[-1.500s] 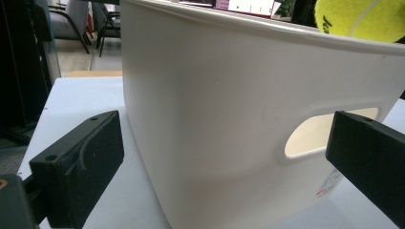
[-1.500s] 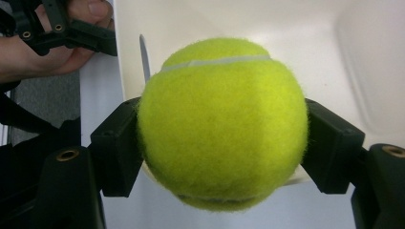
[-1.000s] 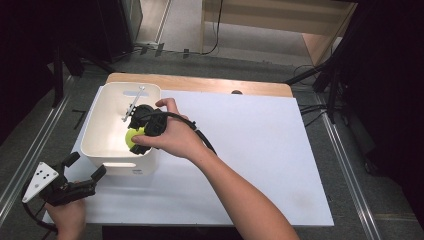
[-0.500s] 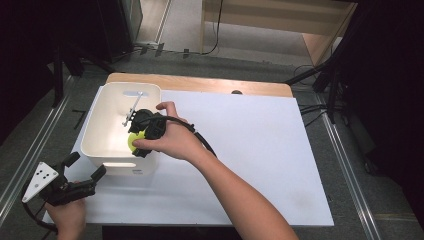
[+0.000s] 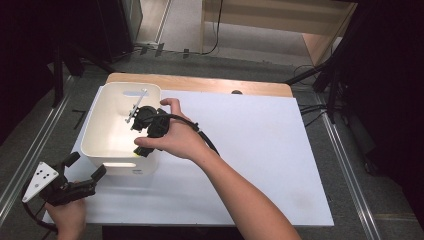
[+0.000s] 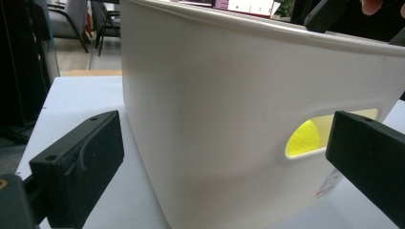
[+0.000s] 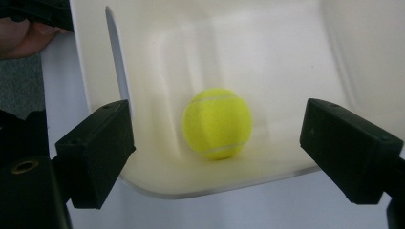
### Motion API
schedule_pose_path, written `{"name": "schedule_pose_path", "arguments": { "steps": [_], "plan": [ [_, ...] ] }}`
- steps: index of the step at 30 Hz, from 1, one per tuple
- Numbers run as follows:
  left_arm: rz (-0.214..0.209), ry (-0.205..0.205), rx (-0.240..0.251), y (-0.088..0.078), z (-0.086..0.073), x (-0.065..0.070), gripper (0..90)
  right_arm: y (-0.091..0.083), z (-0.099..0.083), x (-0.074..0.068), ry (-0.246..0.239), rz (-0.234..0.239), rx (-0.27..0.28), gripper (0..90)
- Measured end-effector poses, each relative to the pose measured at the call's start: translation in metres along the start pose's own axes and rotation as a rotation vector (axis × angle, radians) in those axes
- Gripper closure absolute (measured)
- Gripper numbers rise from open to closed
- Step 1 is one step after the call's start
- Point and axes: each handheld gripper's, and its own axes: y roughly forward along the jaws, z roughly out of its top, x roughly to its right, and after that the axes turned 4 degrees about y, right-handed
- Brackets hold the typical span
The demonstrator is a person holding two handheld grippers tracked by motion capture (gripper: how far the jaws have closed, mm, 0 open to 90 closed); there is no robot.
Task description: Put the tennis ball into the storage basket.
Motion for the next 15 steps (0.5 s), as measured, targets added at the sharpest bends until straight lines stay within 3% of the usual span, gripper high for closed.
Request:
{"name": "schedule_pose_path", "arguments": {
  "steps": [12,15],
  "plan": [
    [0.000,0.002,-0.001,0.000,0.000,0.000,0.0,-0.020,-0.015,0.007,0.006,-0.029,0.054,9.3],
    [0.001,0.003,-0.003,0.000,0.000,0.000,0.0,-0.022,-0.020,0.009,0.027,-0.036,0.053,9.3]
  ]
}}
